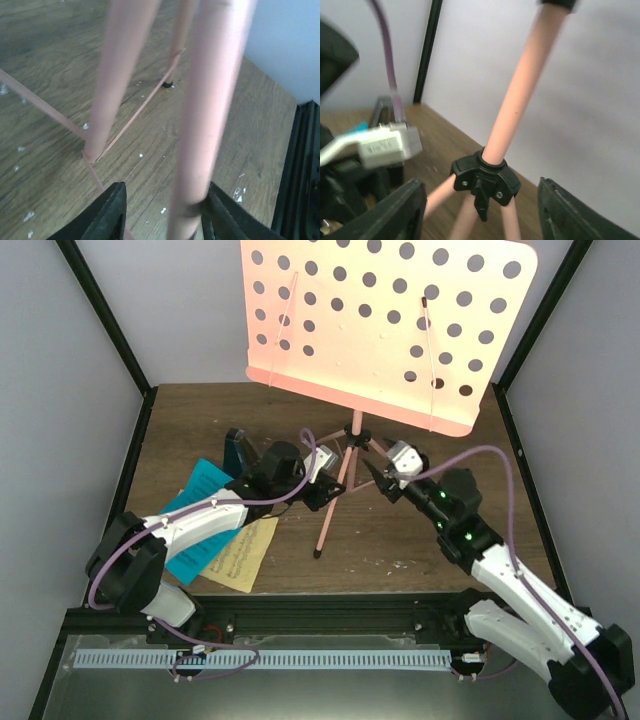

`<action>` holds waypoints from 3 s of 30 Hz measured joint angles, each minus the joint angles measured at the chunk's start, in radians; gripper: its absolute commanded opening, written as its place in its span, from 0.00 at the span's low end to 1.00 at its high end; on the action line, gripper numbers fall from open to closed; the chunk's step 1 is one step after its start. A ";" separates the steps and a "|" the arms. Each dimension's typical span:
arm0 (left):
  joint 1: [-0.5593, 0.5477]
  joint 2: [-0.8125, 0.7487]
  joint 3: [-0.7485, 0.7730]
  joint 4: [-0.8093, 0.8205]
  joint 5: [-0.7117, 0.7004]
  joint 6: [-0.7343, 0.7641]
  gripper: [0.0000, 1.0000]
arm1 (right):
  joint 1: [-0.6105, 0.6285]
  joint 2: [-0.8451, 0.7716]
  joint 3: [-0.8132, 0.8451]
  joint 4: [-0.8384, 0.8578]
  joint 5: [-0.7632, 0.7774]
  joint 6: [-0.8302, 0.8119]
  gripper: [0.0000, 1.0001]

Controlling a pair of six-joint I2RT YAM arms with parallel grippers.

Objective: Pack up the instrument practice props

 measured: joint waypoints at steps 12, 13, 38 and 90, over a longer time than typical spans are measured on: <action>0.013 -0.133 -0.035 -0.012 -0.047 -0.038 0.71 | -0.029 -0.025 -0.219 0.196 0.060 0.989 0.68; 0.013 -0.146 -0.038 -0.011 -0.047 -0.039 0.72 | -0.031 -0.016 -0.219 0.214 0.064 1.084 0.73; 0.013 -0.164 -0.050 -0.012 -0.045 -0.060 0.73 | -0.032 0.260 -0.075 0.365 0.007 1.852 0.74; -0.008 0.013 -0.003 0.020 0.036 -0.003 0.04 | -0.032 0.232 -0.064 0.257 -0.001 1.086 0.02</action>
